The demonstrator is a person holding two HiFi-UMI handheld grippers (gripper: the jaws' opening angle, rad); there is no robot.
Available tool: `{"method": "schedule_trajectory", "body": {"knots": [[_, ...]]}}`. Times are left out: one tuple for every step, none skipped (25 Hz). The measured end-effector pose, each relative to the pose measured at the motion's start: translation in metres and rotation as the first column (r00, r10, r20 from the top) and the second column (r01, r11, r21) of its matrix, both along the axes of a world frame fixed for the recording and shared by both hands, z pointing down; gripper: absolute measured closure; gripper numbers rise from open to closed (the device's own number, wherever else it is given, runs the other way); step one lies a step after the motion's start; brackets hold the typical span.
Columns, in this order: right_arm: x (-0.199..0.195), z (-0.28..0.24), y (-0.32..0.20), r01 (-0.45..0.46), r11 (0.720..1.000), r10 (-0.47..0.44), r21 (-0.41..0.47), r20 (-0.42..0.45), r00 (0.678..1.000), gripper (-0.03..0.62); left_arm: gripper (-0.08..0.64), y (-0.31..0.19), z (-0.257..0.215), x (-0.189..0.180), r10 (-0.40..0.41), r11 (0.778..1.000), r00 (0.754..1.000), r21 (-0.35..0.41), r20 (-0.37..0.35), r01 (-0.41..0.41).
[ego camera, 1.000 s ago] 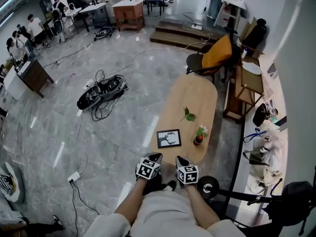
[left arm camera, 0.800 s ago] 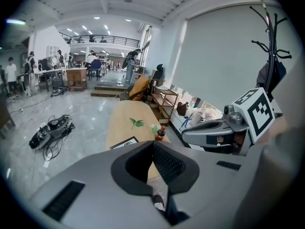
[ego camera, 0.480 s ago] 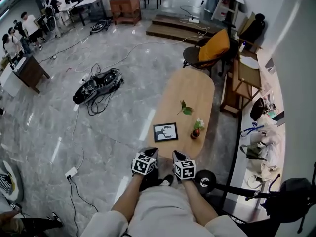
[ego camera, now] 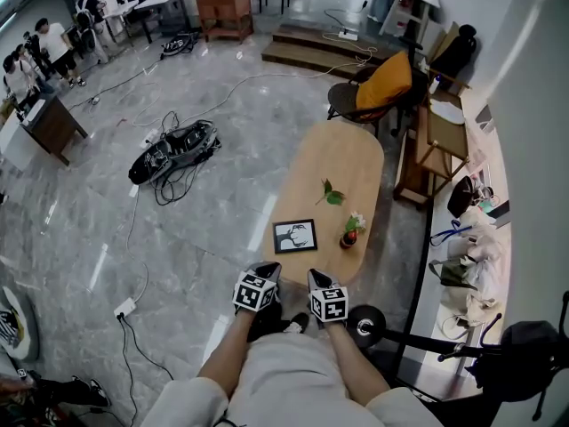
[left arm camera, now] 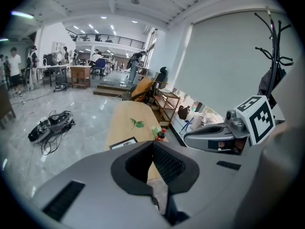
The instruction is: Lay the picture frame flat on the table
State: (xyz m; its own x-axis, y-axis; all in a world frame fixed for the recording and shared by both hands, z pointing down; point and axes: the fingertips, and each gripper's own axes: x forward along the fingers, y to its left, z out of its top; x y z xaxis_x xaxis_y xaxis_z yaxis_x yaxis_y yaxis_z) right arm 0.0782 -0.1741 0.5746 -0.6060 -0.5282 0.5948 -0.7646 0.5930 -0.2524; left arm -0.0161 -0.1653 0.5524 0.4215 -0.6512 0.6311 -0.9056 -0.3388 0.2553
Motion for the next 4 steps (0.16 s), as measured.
{"method": "schedule_trajectory", "body": {"knots": [[0.0009,-0.0006,-0.0005,-0.002,1.000,0.002,0.000,0.000,1.000,0.558,0.538,-0.0003,-0.0003,0.0007,0.001,1.000,1.000,0.000,0.000,-0.001],[0.0019,-0.0012,-0.0012,-0.005,1.000,0.005,-0.001,0.001,1.000,0.558,0.538,-0.0008,-0.0005,0.0014,0.002,1.000,1.000,0.001,0.000,-0.002],[0.0031,-0.0018,-0.0020,-0.007,1.000,0.007,-0.001,0.000,1.000,0.558,0.538,-0.0015,-0.0007,0.0021,0.003,1.000,1.000,0.002,0.001,-0.003],[0.0042,-0.0024,-0.0028,-0.010,1.000,0.010,-0.001,0.000,1.000,0.558,0.538,-0.0023,-0.0009,0.0029,0.005,1.000,1.000,0.003,0.001,-0.005]]}}
